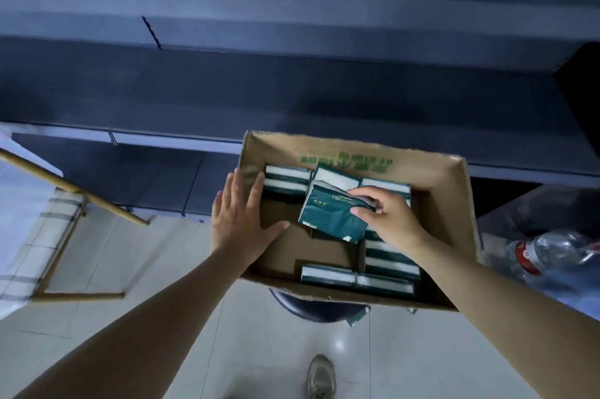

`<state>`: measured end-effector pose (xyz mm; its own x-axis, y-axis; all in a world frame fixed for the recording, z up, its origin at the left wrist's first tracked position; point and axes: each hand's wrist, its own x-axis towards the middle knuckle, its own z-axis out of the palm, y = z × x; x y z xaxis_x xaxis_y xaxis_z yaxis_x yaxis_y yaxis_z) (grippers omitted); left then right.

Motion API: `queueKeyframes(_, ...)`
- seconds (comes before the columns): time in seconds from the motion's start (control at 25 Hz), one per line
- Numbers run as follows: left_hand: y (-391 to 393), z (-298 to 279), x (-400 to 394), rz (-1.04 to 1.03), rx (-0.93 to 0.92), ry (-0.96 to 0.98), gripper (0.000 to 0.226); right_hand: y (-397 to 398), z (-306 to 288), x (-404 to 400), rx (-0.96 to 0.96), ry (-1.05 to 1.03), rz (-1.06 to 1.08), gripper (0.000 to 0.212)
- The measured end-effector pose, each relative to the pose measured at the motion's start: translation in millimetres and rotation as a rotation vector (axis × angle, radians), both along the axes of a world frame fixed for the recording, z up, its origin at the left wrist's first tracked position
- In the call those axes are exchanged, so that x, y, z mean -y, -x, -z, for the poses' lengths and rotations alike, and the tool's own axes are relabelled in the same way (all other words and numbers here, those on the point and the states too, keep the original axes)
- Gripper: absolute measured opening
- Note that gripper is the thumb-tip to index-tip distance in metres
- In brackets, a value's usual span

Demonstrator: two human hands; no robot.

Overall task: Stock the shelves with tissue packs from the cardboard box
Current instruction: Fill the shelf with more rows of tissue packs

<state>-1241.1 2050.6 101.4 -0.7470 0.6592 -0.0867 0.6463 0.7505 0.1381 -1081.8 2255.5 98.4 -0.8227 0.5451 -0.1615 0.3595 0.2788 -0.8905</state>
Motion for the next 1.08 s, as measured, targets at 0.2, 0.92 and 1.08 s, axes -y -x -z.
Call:
queueKeyframes(0.2,21,-115,-32,0.088,-0.200,-0.123,0.097,31,-125,-18,-0.179,-0.122,-0.095,0.028)
queueKeyframes(0.92,228,-458,25,0.059,-0.729,-0.681,0.098,221,-493,65,-0.582,-0.653,-0.214,0.027)
queueKeyframes(1.08,318,-474,45,0.118,-0.708,-0.659,0.100,309,-510,90,-0.614,-0.732,-0.134,0.025)
